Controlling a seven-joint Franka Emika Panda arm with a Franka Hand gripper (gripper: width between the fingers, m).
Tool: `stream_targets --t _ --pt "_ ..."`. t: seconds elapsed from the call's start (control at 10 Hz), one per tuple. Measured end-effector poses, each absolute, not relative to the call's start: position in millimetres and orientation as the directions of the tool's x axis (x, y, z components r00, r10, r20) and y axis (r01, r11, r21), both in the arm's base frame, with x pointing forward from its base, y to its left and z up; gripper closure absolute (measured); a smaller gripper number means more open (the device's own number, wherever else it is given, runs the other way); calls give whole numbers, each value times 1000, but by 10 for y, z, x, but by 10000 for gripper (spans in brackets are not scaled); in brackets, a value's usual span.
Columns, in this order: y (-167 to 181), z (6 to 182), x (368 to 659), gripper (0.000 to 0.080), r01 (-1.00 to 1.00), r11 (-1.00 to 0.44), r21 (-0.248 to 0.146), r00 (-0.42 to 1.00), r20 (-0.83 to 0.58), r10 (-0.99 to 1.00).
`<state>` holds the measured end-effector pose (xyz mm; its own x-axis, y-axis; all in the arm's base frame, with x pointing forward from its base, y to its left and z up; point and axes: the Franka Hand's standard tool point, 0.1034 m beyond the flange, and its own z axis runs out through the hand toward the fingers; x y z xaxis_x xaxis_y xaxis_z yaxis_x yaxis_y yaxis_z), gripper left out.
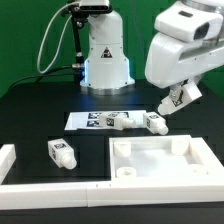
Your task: Assemble one leg
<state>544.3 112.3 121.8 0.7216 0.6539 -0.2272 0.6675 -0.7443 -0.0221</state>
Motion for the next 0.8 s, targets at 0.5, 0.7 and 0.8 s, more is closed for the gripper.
stream_targets --t 0.5,0.7,0.8 --pt "934 1649 6124 512 612 -786 -90 791 92 605" --pt "831 1577 6088 512 610 -792 -29 783 182 595" --pt "765 1574 6134 512 609 -793 -3 774 220 594"
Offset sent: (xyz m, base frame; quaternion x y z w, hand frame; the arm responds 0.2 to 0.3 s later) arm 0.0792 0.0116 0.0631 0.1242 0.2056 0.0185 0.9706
